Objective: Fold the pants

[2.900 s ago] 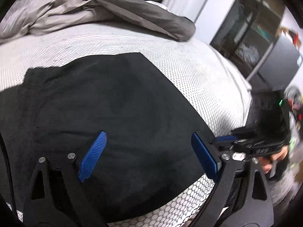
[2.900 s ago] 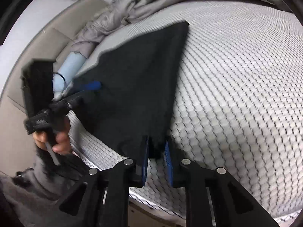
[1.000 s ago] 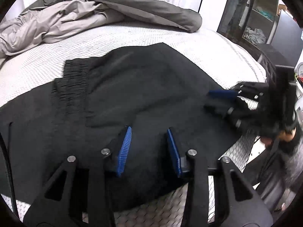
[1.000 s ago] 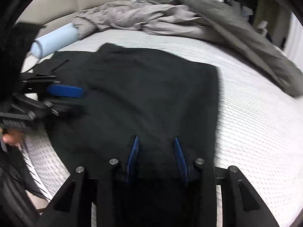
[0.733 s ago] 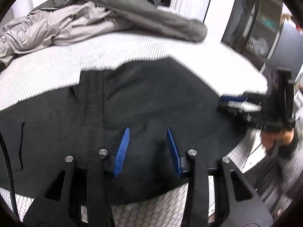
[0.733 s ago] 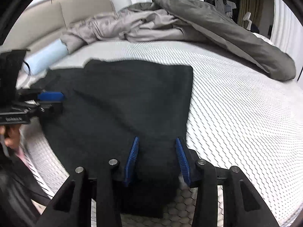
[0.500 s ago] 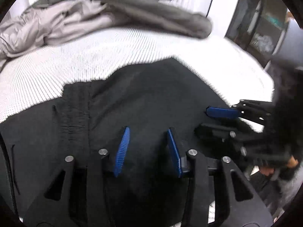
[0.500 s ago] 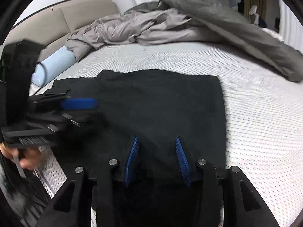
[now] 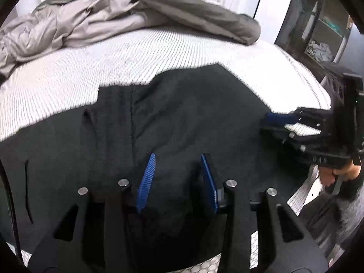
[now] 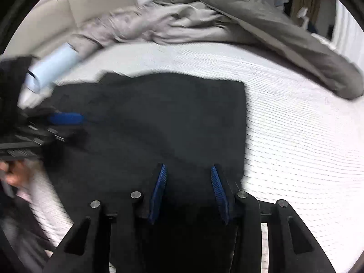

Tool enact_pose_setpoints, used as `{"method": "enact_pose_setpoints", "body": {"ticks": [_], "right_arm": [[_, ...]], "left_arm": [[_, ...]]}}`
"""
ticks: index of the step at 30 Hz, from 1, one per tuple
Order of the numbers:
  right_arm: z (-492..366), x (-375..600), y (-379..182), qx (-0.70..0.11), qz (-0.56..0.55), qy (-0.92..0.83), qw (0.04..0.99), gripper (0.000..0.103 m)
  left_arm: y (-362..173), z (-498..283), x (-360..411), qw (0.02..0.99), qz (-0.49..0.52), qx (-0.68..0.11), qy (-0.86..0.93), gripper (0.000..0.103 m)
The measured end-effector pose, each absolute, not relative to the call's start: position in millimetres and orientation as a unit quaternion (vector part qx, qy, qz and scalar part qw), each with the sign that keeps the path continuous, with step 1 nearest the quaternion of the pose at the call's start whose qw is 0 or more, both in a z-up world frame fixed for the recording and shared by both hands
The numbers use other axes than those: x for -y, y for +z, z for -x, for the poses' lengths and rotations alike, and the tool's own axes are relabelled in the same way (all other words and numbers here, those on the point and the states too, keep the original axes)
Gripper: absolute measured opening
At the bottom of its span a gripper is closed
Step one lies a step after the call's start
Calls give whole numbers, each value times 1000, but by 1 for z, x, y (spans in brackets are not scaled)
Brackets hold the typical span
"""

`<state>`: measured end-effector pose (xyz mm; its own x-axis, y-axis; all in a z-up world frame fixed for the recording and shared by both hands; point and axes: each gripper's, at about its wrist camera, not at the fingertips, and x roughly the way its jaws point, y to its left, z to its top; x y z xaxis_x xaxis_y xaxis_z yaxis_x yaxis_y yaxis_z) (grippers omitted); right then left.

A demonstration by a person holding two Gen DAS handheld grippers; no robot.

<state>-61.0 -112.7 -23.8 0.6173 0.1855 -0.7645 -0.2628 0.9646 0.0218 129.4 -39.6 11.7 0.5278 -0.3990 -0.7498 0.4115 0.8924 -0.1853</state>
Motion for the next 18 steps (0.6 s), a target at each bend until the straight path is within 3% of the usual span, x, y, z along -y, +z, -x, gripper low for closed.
{"method": "enact_pose_setpoints", "body": {"ticks": [7, 14, 18], "right_arm": [[5, 75, -36, -462, 30, 147, 874, 43], [-1, 109, -47, -446, 136, 29, 884, 43], [2, 140, -38, -447, 81, 29, 890, 43]], "left_arm": [[-4, -187, 55, 868, -16, -456, -197, 38], [-10, -178, 40, 870, -11, -442, -218, 37], [-2, -167, 37, 873, -25, -442, -203, 38]]}}
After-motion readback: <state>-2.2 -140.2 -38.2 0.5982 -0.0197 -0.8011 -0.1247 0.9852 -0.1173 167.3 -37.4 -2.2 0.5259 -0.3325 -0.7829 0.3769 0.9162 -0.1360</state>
